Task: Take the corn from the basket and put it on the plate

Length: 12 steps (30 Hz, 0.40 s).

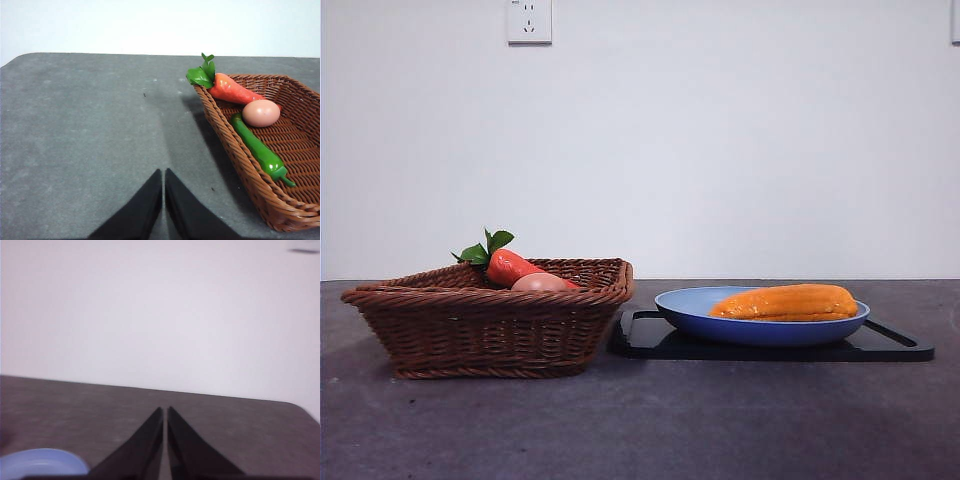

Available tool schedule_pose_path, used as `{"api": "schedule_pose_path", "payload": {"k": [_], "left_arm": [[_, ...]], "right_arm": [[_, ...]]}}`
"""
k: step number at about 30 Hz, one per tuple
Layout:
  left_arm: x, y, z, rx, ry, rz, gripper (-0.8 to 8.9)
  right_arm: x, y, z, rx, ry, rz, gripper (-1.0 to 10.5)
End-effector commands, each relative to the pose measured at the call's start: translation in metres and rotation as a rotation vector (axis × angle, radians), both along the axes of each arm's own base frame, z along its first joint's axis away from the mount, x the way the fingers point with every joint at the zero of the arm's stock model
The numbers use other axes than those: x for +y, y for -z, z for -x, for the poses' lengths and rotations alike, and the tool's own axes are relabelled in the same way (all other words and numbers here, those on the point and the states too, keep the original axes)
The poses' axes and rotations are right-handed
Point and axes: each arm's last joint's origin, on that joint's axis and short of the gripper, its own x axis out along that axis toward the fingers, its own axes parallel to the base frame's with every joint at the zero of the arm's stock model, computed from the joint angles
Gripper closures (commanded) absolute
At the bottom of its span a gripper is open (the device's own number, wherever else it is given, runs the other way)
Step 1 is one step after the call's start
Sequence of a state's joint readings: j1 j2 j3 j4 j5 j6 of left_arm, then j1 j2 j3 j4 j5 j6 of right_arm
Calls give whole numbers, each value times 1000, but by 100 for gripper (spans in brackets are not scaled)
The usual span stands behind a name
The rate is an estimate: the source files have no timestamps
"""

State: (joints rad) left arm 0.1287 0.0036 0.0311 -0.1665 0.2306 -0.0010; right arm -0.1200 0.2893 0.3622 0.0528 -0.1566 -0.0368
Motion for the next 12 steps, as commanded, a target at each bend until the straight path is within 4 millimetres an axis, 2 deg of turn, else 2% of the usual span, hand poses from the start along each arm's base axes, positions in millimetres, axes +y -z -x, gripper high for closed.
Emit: {"api": "schedule_pose_path", "payload": {"k": [1, 6, 12], "left_arm": [[0, 9, -1, 23, -6, 11, 806], [0, 9, -1, 23, -5, 11, 806], [0, 9, -1, 23, -6, 11, 806]], "right_arm": [[-1, 27, 2, -4, 34, -3, 945], [-1, 62, 3, -2, 36, -3, 945], [-1, 85, 4, 18, 34, -9, 945]]}}
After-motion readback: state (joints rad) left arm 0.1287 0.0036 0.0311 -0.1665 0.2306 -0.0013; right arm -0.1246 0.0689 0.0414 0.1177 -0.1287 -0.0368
